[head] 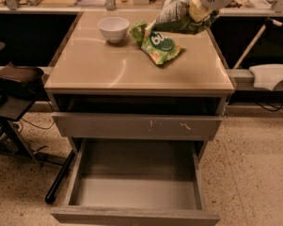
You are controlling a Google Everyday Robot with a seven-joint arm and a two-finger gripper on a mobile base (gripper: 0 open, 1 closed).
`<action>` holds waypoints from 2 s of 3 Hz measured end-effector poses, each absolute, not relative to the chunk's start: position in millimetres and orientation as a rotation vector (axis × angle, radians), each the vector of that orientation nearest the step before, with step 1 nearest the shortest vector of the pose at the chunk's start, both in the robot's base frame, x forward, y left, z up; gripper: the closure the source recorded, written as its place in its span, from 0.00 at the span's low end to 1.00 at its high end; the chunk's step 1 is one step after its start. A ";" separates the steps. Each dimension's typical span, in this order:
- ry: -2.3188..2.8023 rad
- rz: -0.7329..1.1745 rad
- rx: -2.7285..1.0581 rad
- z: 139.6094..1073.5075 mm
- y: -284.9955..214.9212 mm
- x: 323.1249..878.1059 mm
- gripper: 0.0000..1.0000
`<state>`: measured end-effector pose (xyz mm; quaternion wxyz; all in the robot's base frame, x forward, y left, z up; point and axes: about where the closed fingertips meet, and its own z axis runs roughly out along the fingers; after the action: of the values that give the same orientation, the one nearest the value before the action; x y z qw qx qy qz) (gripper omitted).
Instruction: Pick green jalapeno chip bag from middle drawer and place on counter
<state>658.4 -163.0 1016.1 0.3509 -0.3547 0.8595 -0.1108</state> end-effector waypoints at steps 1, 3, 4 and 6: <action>2.302 -0.238 -0.766 975.9 -206.0 711.3 1.00; 2.390 -0.181 -0.738 915.3 -212.8 776.0 1.00; 2.420 -0.162 -0.746 893.8 -211.2 789.3 1.00; 2.426 -0.109 -0.704 881.1 -216.5 794.1 0.81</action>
Offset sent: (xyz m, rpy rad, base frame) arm 0.1388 -0.0680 -0.1070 0.1459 0.1131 -0.1823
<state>794.1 -216.5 881.1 0.3019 -0.2656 0.9147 -0.0410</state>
